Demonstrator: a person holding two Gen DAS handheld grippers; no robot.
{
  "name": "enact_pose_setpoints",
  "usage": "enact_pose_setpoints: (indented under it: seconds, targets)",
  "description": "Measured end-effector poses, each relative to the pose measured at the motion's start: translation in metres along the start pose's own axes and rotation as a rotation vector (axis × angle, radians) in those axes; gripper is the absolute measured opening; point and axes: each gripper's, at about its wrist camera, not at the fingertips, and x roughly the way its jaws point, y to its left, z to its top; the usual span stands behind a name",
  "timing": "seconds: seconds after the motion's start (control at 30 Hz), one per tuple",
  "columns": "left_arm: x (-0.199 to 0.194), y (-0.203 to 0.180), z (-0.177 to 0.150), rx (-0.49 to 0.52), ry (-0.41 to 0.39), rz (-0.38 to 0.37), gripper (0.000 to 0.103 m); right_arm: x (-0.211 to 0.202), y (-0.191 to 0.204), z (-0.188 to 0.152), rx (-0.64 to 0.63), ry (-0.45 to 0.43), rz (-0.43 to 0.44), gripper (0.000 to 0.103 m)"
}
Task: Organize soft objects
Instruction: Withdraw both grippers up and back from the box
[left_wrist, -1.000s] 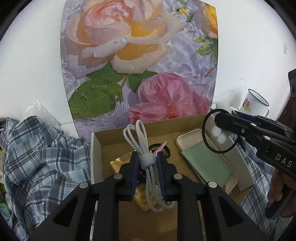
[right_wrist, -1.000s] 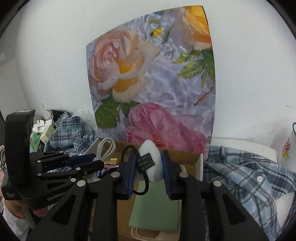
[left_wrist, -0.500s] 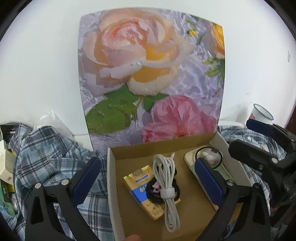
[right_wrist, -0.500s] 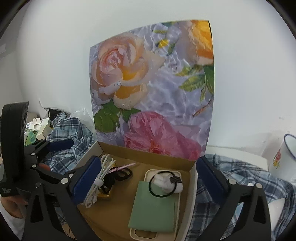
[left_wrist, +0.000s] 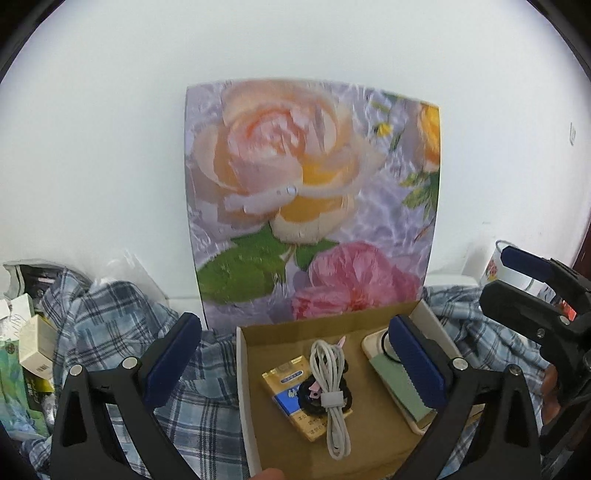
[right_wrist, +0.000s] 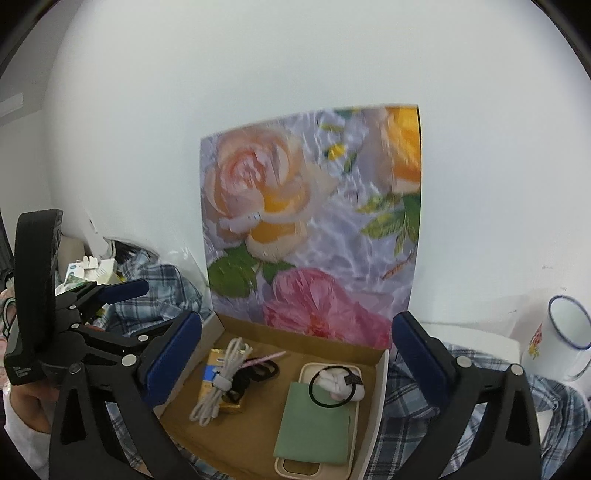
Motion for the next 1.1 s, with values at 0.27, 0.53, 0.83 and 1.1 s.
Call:
enact_pose_setpoints:
  seconds: [0.27, 0.53, 0.83, 1.1]
  targets:
    - [-0.039, -0.002, 0.018, 0.019, -0.088, 0.017, 0.103, -0.033, 0.016, 0.018, -0.046, -0.061, 0.008, 0.103]
    - [-0.079, -0.008, 0.03, 0.031, -0.166, 0.008, 0.103, -0.067, 0.03, 0.033, -0.081, -0.123, 0.012, 0.103]
    - [-0.121, -0.015, 0.038, 0.042, -0.234, 0.008, 0.103, -0.101, 0.038, 0.045, -0.13, -0.168, -0.027, 0.103]
    - [-0.148, -0.023, 0.042, 0.048, -0.274, 0.0, 0.103, -0.122, 0.044, 0.051, -0.154, -0.202, -0.033, 0.103]
